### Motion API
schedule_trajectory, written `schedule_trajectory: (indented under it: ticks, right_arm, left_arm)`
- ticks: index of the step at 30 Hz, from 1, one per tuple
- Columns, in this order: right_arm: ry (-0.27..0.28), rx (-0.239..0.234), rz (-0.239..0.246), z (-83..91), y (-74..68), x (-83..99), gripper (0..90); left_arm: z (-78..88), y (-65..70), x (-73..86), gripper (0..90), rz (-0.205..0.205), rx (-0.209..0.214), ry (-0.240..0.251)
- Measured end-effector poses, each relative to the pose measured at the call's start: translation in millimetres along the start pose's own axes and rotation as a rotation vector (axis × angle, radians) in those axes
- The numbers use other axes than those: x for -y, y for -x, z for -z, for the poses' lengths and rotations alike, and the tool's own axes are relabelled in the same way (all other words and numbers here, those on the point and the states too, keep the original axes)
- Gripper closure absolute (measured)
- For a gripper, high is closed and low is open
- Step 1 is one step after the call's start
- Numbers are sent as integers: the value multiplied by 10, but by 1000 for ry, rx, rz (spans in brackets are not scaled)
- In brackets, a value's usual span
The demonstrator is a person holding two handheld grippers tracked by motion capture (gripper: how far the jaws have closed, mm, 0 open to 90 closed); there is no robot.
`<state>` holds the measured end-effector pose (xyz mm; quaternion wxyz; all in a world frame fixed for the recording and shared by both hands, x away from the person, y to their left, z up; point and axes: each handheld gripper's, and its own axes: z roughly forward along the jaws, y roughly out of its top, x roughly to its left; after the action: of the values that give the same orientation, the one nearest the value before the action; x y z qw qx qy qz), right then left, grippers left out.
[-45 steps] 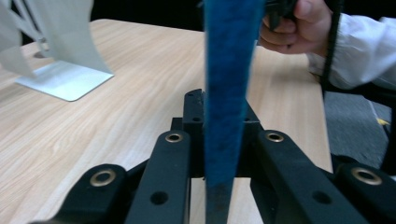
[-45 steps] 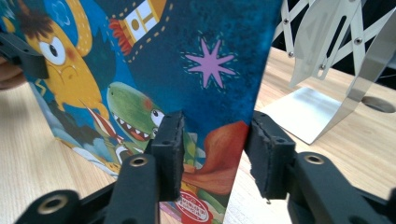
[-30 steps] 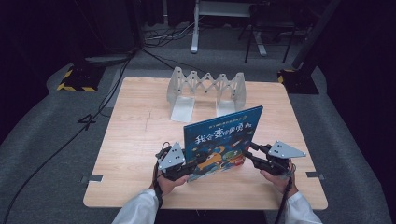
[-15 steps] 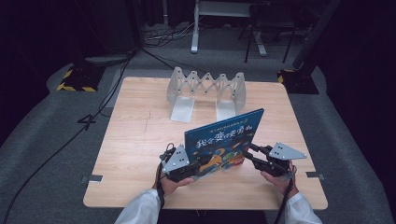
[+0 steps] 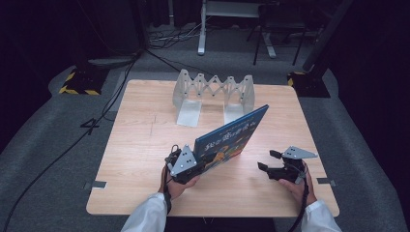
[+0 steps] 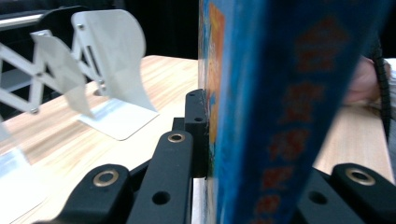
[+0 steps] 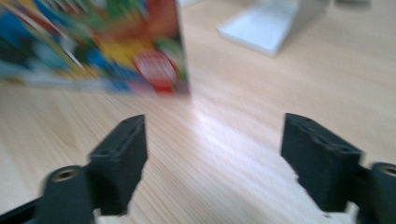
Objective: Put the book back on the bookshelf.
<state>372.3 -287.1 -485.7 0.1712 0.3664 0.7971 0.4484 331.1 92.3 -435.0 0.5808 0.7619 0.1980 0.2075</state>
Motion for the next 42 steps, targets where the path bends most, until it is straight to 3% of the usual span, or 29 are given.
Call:
schedule_trajectory:
  ticks: [4, 11, 14, 18, 23, 26, 28, 30, 33, 42]
  right_arm:
    - [-74, 49, 51, -6, 18, 85, 226]
    - [-93, 91, 41, 16, 44, 154, 244]
    - [-115, 99, 61, -23, 21, 158, 244]
    - [-97, 100, 92, -20, -17, 157, 257]
    - [-87, 101, 85, -13, -14, 158, 266]
    - [-93, 96, 93, -21, -22, 159, 269]
    - [-95, 96, 100, -24, -27, 159, 268]
    - [-101, 92, 99, -34, -28, 161, 269]
    - [-104, 93, 103, -37, -32, 160, 269]
    - [-107, 94, 109, -40, -37, 159, 272]
  left_arm:
    - [66, -46, -4, 829, 10, -28, 0]
    - [198, -172, -30, 829, 33, -106, -4]
    - [259, -218, -48, 829, 30, -141, -11]
    - [347, -278, -95, 829, 20, -192, -18]
    - [444, -352, -124, 829, 20, -238, -17]
    - [491, -384, -145, 829, 3, -287, -20]
    - [507, -386, -163, 829, -28, -324, -37]
    - [520, -402, -178, 829, -37, -339, -51]
    - [528, -445, -176, 829, -22, -343, -46]
    - [491, -659, -150, 828, 28, -419, -8]
